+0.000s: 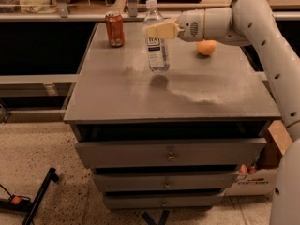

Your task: Place blue plastic bottle upright

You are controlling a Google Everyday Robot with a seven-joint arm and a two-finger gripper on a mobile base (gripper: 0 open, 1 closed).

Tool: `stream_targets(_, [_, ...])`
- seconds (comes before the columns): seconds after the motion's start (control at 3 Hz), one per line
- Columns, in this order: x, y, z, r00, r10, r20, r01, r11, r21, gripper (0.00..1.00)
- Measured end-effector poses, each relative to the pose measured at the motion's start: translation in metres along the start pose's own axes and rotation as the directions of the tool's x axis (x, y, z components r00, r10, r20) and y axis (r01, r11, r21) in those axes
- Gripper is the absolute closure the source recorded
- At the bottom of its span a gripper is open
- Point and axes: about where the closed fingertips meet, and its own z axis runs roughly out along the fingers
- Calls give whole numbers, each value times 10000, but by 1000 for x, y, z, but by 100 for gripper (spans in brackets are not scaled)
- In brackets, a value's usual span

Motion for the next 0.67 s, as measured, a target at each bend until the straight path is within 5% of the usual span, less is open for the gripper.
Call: stream_targets(0.67, [0, 14, 0, 9945, -557, 881, 653, 9918, -1095, 100])
